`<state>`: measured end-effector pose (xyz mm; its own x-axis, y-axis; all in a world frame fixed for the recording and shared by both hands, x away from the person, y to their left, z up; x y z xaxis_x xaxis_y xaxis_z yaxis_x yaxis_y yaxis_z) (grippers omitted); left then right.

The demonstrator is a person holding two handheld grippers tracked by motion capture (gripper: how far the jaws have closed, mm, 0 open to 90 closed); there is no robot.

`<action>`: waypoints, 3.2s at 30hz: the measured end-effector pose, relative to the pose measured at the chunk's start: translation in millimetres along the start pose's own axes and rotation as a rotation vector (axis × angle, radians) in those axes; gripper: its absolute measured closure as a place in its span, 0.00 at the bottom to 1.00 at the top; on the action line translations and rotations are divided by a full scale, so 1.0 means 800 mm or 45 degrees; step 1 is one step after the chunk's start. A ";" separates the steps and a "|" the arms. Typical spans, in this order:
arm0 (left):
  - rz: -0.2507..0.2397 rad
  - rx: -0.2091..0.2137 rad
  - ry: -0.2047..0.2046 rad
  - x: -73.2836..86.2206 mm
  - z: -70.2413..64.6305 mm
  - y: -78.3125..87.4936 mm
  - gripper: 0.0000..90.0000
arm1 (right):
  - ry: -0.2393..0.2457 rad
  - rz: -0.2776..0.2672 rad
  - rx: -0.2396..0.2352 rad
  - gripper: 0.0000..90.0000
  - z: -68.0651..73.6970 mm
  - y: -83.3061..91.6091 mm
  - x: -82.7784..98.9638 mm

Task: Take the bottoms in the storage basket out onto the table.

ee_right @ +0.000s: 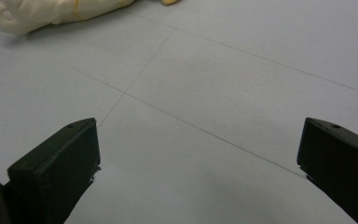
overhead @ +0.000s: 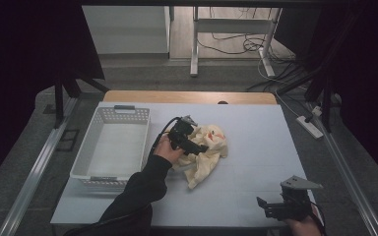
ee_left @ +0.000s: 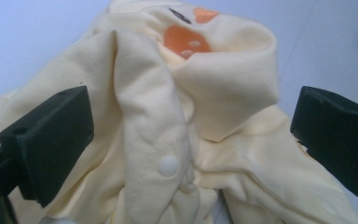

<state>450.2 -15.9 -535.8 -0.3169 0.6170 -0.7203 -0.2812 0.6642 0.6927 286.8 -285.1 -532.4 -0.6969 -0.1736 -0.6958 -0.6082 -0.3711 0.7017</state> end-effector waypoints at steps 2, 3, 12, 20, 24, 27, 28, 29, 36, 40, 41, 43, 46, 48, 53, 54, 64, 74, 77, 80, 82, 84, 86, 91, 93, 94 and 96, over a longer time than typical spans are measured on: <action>-0.016 0.010 0.012 -0.001 0.000 0.002 0.01 | 0.001 0.000 0.000 0.00 0.000 0.000 0.000; -0.027 0.012 0.019 -0.002 0.000 0.004 0.01 | 0.002 0.000 0.000 0.00 0.000 0.000 0.000; -0.041 0.012 0.017 -0.007 -0.002 0.015 0.00 | -0.001 0.000 0.000 0.00 0.000 0.000 0.000; -0.051 0.010 0.019 -0.006 -0.003 0.026 0.00 | -0.002 0.000 0.000 0.00 0.000 0.000 0.000; -0.057 -0.002 0.022 -0.005 -0.002 0.033 0.00 | -0.002 0.000 0.001 0.00 0.000 0.000 0.000; -0.048 -0.006 0.029 -0.004 -0.003 0.036 0.00 | -0.002 0.000 0.001 0.00 0.000 0.000 0.000; -0.046 -0.005 0.032 -0.004 -0.003 0.038 0.00 | -0.002 0.000 0.001 0.00 0.000 0.000 0.000; -0.045 -0.001 0.037 -0.004 -0.003 0.039 0.00 | -0.002 0.001 0.000 0.00 0.000 0.000 0.000; -0.026 -0.011 0.028 -0.004 -0.005 0.048 0.00 | -0.002 0.000 0.000 0.00 0.000 0.000 0.000; -0.011 -0.030 0.017 -0.002 -0.004 0.055 0.00 | -0.001 0.000 0.001 0.00 0.000 0.000 0.000; -0.013 -0.033 0.018 -0.001 -0.004 0.056 0.00 | -0.001 0.001 0.001 0.00 0.000 0.000 0.000; -0.011 -0.040 0.019 0.001 -0.004 0.060 0.00 | -0.001 0.000 0.001 0.00 0.000 0.000 0.000; -0.010 -0.053 0.008 0.004 -0.004 0.065 0.00 | -0.001 0.001 0.002 0.00 0.000 0.000 0.000; -0.011 -0.061 0.001 0.006 -0.004 0.068 0.00 | -0.001 0.001 0.002 0.00 0.000 0.000 0.000; -0.028 -0.069 0.013 0.011 -0.003 0.077 0.00 | 0.000 0.001 0.003 0.00 0.000 0.000 0.000; -0.025 -0.071 0.013 0.012 -0.003 0.079 0.00 | 0.000 0.001 0.003 0.00 0.000 0.000 0.000; -0.038 -0.092 0.039 0.021 -0.004 0.094 0.00 | 0.000 0.002 0.004 0.00 0.000 0.000 0.000; -0.063 -0.101 0.078 0.037 -0.004 0.109 0.00 | -0.003 0.002 0.007 0.00 0.000 -0.001 0.000; -0.076 -0.104 0.085 0.041 -0.004 0.114 0.00 | -0.004 0.003 0.008 0.00 0.000 0.000 0.000; -0.089 -0.099 0.103 0.044 -0.004 0.119 0.00 | -0.005 0.003 0.008 0.00 0.000 0.000 0.000; -0.088 -0.102 0.109 0.046 -0.004 0.122 0.00 | -0.005 0.003 0.009 0.00 0.000 0.000 0.000; -0.086 -0.109 0.111 0.049 -0.004 0.124 0.00 | -0.004 0.003 0.009 0.00 0.000 0.000 0.000; -0.086 -0.109 0.121 0.051 -0.004 0.126 0.00 | -0.003 0.002 0.009 0.00 0.000 0.000 0.000; -0.095 -0.110 0.132 0.056 -0.004 0.130 0.00 | -0.002 0.001 0.008 0.00 0.000 0.000 0.000; -0.097 -0.113 0.132 0.058 -0.005 0.132 0.00 | -0.001 0.000 0.007 0.00 0.000 0.000 0.000; -0.099 -0.113 0.133 0.059 -0.005 0.132 0.00 | -0.002 -0.001 0.009 0.00 0.000 0.000 0.000; -0.097 -0.114 0.136 0.061 -0.006 0.133 0.00 | -0.007 -0.006 0.012 0.00 -0.001 0.000 -0.001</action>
<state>400.6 82.5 -497.1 -0.3846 0.5151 -0.7660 -0.3863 0.6638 0.6404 287.3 -285.6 -532.2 -0.6960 -0.1668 -0.6984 -0.6151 -0.3634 0.6997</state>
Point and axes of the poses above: each handheld gripper's, and its own axes: y roughly backward along the jaws, x roughly out of its underside, z roughly to its left, the point moved 8 cm from there along -y, roughly forward along the jaws, and after that the axes turned 12 degrees about -y, right-handed, at the moved point
